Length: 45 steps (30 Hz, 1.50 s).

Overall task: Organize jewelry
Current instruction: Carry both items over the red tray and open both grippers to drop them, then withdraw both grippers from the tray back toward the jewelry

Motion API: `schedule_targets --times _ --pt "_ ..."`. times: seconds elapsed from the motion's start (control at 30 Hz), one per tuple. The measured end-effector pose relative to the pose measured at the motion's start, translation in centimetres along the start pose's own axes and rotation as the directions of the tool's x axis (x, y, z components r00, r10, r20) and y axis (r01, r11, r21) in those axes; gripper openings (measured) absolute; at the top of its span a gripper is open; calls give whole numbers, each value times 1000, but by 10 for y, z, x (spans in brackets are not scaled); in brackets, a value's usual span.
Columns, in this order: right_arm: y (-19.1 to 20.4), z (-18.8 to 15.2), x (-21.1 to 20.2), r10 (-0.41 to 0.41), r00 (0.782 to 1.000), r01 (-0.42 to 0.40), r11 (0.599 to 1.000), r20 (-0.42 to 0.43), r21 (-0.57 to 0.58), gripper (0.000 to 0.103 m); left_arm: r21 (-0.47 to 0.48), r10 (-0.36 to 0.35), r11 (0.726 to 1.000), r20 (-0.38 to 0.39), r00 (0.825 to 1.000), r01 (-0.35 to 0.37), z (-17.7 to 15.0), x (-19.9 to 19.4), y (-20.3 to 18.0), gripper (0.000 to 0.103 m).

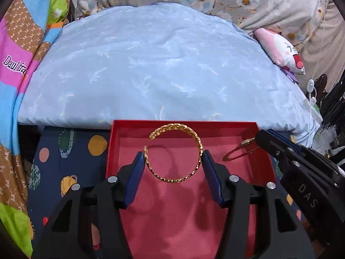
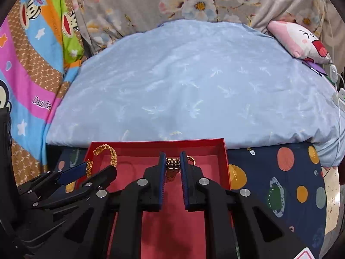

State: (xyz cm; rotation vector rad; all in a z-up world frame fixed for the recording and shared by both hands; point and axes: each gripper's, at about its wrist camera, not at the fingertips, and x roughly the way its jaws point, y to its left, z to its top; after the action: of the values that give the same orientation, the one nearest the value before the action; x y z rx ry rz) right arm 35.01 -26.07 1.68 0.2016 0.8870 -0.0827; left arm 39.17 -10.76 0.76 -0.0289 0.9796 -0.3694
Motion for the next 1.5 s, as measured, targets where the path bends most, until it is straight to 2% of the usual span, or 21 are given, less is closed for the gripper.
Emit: schedule_targets --times 0.2,0.27,0.3,0.33,0.43,0.57,0.7,0.87,0.97,1.03,1.27,1.5 --pt "0 -11 18 -18 999 17 1000 -30 -20 13 6 7 1000 -51 999 -6 -5 25 -2 53" --pt "-1 -15 15 -34 999 34 999 -18 -22 15 5 17 1000 -54 998 -17 -6 27 -1 61" --pt "-2 -16 12 -41 999 41 999 -12 -20 17 4 23 1000 -47 999 -23 -7 25 -1 69" --pt "-2 -19 7 -46 999 46 999 -4 -20 18 3 34 999 -41 999 -34 -8 23 0 75" --pt "-5 -30 -19 -65 998 65 997 24 -28 18 -1 50 999 -11 999 -50 -12 8 4 76" --pt "-12 -69 -72 -66 996 67 997 59 -26 26 1 92 996 22 996 -92 -33 -28 14 76" --pt "-29 -131 -123 -62 997 62 998 53 10 27 12 159 987 45 986 -160 -77 -72 26 76" --pt "-34 -206 -160 -57 998 57 998 -14 35 27 -26 125 992 7 992 -125 -148 -110 41 77" --pt "-30 -242 -172 -40 998 42 998 -51 47 27 -15 163 986 2 987 -163 -184 -122 42 77" --pt "-26 -263 -180 -62 996 64 997 -56 31 27 -9 179 984 -4 984 -179 -209 -129 43 77" --pt "-13 -303 -189 -60 994 60 998 -90 -8 27 -20 190 981 -48 981 -191 -273 -145 53 77" --pt "-1 -313 -188 -29 993 28 1000 -111 -11 27 -24 188 982 -55 981 -189 -293 -145 60 77"
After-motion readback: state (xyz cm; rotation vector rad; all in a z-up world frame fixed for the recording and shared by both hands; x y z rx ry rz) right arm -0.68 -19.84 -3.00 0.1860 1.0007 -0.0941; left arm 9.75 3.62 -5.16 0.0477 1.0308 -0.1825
